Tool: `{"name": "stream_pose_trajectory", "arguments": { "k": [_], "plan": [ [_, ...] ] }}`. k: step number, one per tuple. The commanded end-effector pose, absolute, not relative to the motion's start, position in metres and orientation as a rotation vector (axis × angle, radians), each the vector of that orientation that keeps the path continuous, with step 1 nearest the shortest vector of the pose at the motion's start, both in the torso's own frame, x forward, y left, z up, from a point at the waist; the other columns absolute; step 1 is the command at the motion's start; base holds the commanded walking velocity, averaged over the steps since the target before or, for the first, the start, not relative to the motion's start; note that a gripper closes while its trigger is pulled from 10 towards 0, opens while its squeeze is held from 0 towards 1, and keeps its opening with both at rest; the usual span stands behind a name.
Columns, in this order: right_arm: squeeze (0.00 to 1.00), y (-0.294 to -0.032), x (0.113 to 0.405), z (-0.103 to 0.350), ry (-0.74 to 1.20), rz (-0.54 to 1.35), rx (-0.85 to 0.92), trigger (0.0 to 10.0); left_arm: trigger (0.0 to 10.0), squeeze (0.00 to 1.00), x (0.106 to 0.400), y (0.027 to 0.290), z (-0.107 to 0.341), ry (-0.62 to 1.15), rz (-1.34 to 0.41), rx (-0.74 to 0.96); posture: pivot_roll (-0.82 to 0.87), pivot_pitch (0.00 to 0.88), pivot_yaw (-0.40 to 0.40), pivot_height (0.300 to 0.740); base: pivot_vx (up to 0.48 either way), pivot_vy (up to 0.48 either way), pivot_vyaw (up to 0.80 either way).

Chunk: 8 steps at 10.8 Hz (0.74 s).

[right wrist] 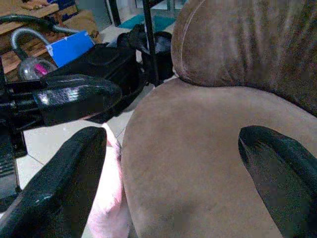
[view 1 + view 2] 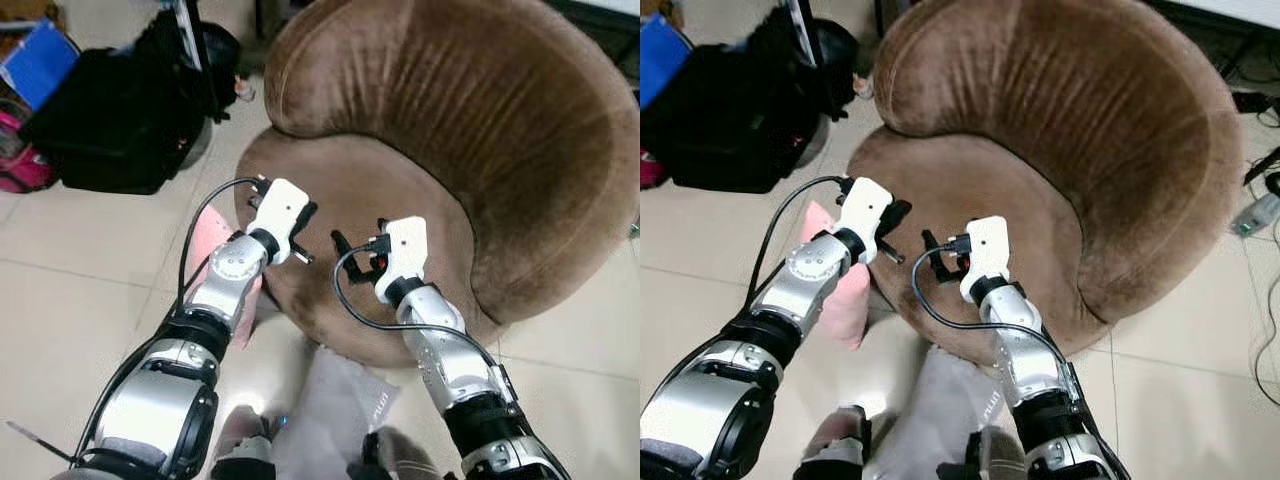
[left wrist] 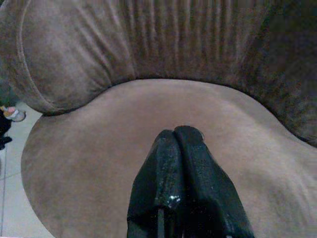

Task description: Move the pillow to the sofa from floor

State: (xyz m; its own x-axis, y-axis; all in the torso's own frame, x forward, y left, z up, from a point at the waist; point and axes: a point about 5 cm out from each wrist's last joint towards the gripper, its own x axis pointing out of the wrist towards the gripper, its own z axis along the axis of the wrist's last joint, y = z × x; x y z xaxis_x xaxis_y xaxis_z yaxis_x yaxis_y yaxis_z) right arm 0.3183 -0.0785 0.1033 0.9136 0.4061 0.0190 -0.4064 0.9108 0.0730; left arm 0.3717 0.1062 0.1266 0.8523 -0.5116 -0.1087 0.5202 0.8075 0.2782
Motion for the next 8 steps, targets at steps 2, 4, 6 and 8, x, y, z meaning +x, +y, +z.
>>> {"name": "stream_pose_trajectory", "arguments": {
  "k": [2,4,6,8],
  "plan": [
    [0.0,-0.08,0.317,0.092,0.037,0.399,0.077,10.0,10.0,0.0,0.367,0.106,0.116,0.057,-0.532,0.265,0.17,0.23,-0.067,0.74,0.0,0.0,0.0],
    [0.0,-0.091,0.318,0.081,0.072,0.346,0.065,10.0,10.0,0.0,0.367,0.135,0.107,0.075,-0.288,0.028,0.17,0.19,-0.084,0.74,0.0,0.0,0.0],
    [0.0,-0.1,0.317,0.071,0.087,0.303,0.004,10.0,10.0,0.0,0.354,0.151,0.096,0.039,-0.2,-0.069,0.19,0.153,-0.104,0.74,0.0,0.0,0.0],
    [0.0,-0.113,0.318,0.067,0.077,0.228,-0.017,10.0,10.0,0.0,0.343,0.167,0.083,0.069,-0.089,-0.096,0.17,0.11,-0.122,0.74,0.0,0.0,0.0]
  ]
}}
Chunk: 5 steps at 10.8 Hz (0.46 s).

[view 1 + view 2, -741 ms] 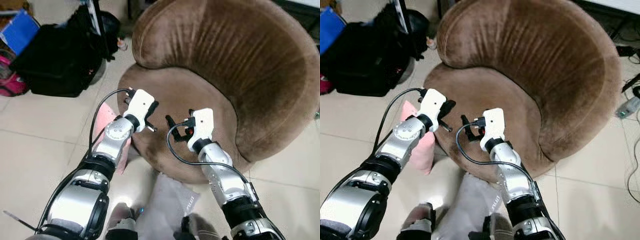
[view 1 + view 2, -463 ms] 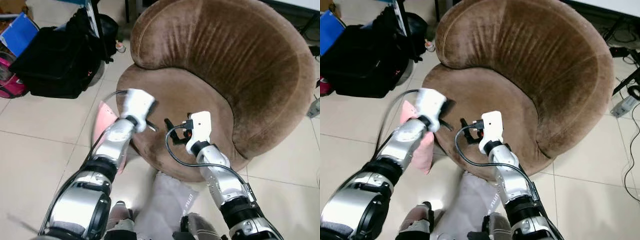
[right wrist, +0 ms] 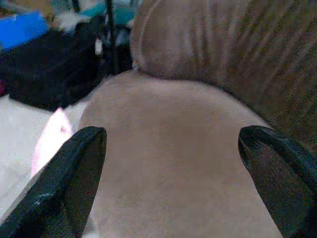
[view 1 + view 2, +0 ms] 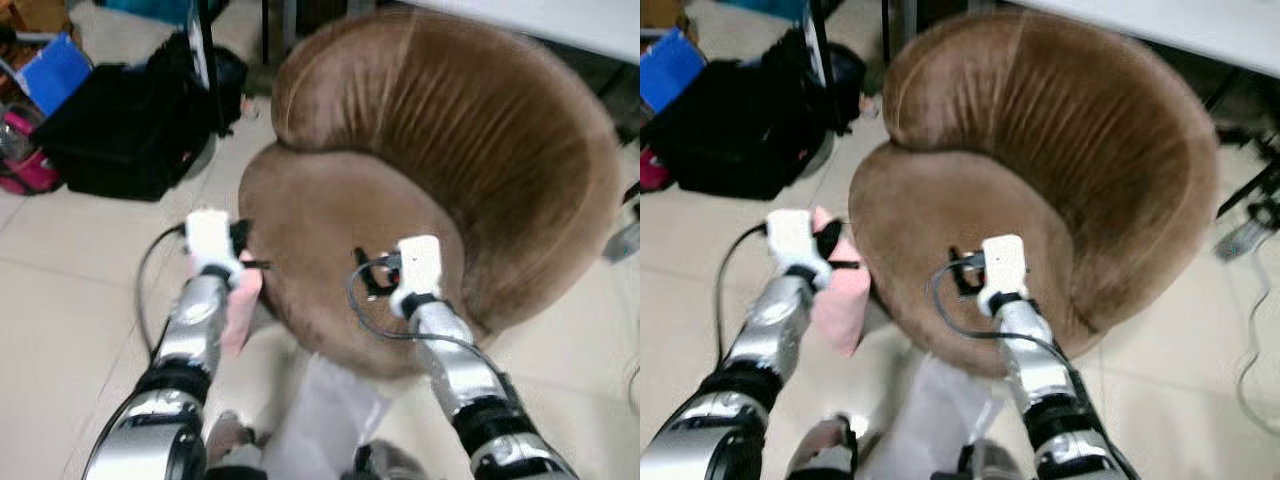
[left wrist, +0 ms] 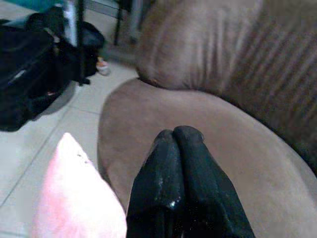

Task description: Move the pillow to the sofa from floor

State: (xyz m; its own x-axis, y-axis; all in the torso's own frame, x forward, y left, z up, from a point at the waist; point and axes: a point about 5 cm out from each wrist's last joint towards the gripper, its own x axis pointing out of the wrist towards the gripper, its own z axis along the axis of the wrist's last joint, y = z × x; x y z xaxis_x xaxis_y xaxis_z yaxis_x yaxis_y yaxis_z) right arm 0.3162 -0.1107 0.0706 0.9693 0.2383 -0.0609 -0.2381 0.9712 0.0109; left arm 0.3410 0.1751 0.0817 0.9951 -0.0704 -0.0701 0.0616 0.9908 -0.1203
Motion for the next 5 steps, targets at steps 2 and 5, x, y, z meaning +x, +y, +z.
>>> {"name": "stream_pose_trajectory", "arguments": {
  "k": [2,5],
  "plan": [
    [0.0,-0.154,0.28,0.046,0.156,0.254,-0.034,10.0,10.0,0.0,0.282,0.212,0.027,0.299,0.001,-0.115,0.14,0.133,-0.123,0.74,0.0,0.0,0.0],
    [0.0,-0.175,0.239,0.026,0.271,0.347,-0.038,10.0,10.0,0.0,0.243,0.209,0.028,0.342,-0.123,-0.13,0.17,0.145,-0.104,0.74,0.0,0.0,0.0]
  ]
}}
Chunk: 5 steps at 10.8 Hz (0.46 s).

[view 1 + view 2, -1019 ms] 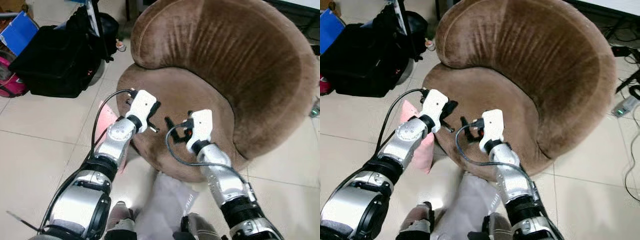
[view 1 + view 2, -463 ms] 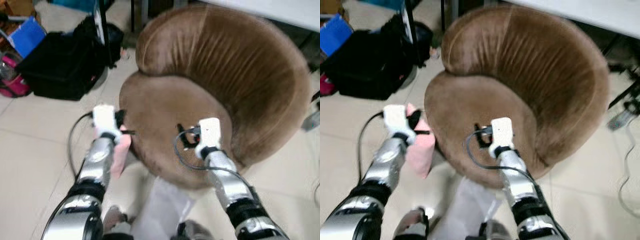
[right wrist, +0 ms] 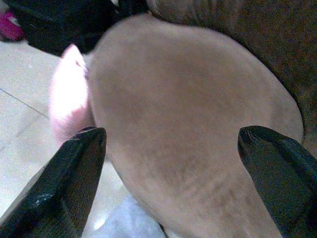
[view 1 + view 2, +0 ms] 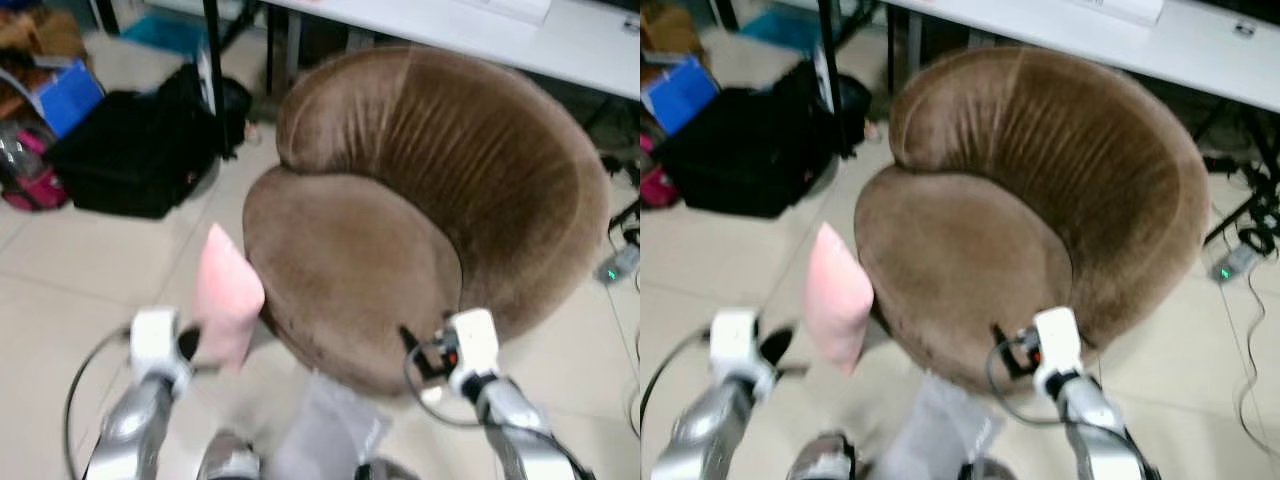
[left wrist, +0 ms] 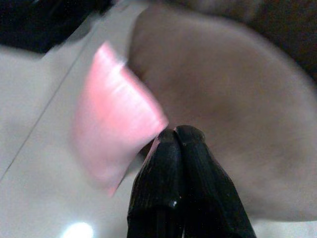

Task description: Move the pillow to the sofa from floor

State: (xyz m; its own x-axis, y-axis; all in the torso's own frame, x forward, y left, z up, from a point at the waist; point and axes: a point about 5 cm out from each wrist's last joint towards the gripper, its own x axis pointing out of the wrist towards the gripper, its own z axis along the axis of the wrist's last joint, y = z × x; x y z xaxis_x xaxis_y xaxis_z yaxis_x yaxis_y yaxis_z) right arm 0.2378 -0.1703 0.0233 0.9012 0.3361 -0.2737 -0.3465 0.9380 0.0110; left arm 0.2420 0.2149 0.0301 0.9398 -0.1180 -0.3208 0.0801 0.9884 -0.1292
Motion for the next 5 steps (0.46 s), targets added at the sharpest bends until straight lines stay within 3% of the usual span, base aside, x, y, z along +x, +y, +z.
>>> {"name": "stream_pose_trajectory", "arguments": {
  "k": [1,4,5],
  "plan": [
    [0.0,-0.173,0.24,0.025,0.276,0.352,-0.045,10.0,10.0,0.0,0.243,0.205,0.032,0.333,-0.157,-0.114,0.17,0.14,-0.101,0.74,0.0,0.0,0.0],
    [0.0,-0.153,0.247,0.029,0.269,0.382,-0.014,10.0,10.0,0.0,0.248,0.19,0.048,0.294,-0.2,-0.079,0.18,0.116,-0.092,0.74,0.0,0.0,0.0],
    [0.0,-0.147,0.249,0.031,0.258,0.4,-0.015,10.0,10.0,0.0,0.249,0.188,0.049,0.293,-0.207,-0.079,0.18,0.121,-0.094,0.74,-0.439,0.0,0.0]
  ]
}}
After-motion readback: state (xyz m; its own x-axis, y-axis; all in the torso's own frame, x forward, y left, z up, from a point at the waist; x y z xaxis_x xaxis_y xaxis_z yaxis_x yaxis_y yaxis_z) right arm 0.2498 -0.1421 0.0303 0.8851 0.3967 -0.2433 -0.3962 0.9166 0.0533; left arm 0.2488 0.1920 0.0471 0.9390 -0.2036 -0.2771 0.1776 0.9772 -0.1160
